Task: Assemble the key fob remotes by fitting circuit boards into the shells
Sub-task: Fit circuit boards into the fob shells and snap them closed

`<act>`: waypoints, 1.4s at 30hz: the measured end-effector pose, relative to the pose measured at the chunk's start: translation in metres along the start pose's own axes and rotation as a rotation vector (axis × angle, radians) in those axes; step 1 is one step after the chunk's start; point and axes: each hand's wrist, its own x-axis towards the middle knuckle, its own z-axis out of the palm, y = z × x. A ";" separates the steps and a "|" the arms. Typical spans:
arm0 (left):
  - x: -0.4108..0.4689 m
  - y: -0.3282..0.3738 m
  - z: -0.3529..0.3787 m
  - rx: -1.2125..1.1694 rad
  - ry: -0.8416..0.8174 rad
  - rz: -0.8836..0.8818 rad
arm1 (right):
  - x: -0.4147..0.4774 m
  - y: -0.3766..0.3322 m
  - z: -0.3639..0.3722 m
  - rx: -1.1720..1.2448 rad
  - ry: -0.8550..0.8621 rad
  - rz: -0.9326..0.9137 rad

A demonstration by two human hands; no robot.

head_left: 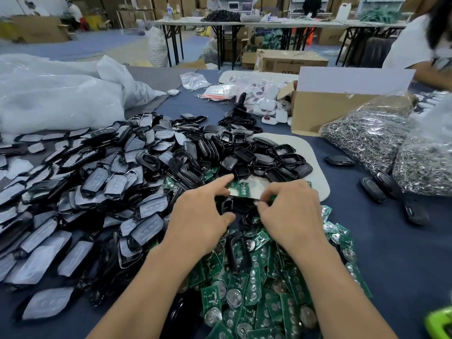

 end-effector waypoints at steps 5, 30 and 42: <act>0.003 -0.005 -0.001 -0.081 0.092 0.029 | 0.002 0.001 -0.002 -0.041 -0.183 -0.125; 0.001 -0.001 -0.007 0.110 0.264 -0.034 | 0.023 0.010 0.019 0.197 0.096 -0.117; -0.007 0.003 0.000 -0.226 0.206 0.304 | -0.001 -0.014 0.001 0.994 -0.279 0.042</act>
